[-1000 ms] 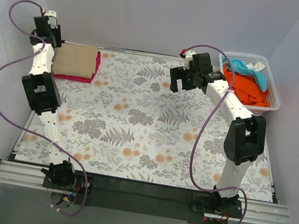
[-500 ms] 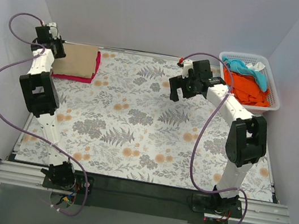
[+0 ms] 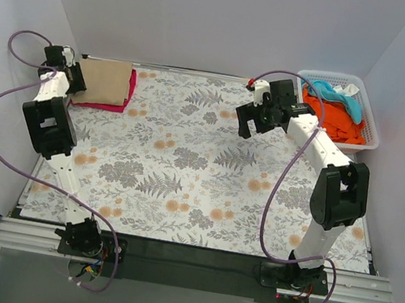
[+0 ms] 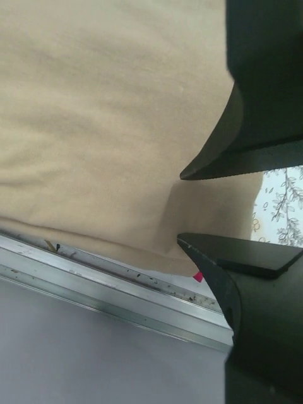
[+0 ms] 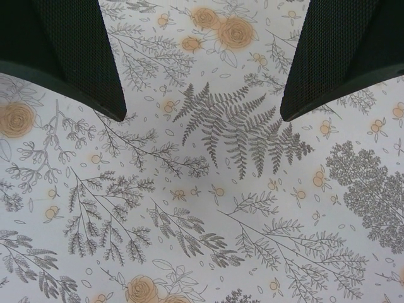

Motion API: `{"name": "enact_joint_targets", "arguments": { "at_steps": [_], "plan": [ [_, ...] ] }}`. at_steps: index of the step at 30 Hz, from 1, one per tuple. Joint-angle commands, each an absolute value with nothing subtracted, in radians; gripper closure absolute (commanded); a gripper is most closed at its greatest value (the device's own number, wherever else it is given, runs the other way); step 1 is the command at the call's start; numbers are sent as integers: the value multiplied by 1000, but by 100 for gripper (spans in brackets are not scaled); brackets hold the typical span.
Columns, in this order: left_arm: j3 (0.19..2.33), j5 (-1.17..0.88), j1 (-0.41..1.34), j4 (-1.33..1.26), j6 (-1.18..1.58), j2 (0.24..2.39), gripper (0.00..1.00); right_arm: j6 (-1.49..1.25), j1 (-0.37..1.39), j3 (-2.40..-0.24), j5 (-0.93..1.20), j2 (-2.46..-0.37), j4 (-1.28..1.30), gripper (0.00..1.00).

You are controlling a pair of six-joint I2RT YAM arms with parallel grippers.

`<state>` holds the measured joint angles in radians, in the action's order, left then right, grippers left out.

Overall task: Fold and stack the t-shirts
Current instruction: Neatly place the folded tshirt to the corner

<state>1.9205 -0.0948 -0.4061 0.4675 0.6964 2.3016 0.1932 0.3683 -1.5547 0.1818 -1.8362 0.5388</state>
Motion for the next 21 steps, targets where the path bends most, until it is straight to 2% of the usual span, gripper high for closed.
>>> {"name": "enact_joint_targets", "arguments": {
  "at_steps": [1,4,5,6,7,12,17,21],
  "plan": [
    [1928,-165,-416,472,683,2139,61,253,348,-1608,161,-1760,572,2],
    [1953,-276,-413,515,655,2073,26,270,327,-1627,149,-1720,606,2],
    [1969,-299,-408,550,650,2041,26,273,315,-1626,135,-1709,617,2],
    [1968,-317,-405,563,644,2020,20,276,308,-1623,127,-1697,620,2],
    [1964,-334,-397,578,626,2002,3,282,302,-1609,117,-1669,621,2],
    [1849,-371,-312,647,554,1829,2,311,252,-1592,61,-1588,638,2],
    [1718,-351,-169,733,564,1695,2,295,213,-1553,101,-1510,681,2],
    [1489,-394,-88,718,597,1548,2,290,201,-1433,164,-1439,687,2]
  ]
}}
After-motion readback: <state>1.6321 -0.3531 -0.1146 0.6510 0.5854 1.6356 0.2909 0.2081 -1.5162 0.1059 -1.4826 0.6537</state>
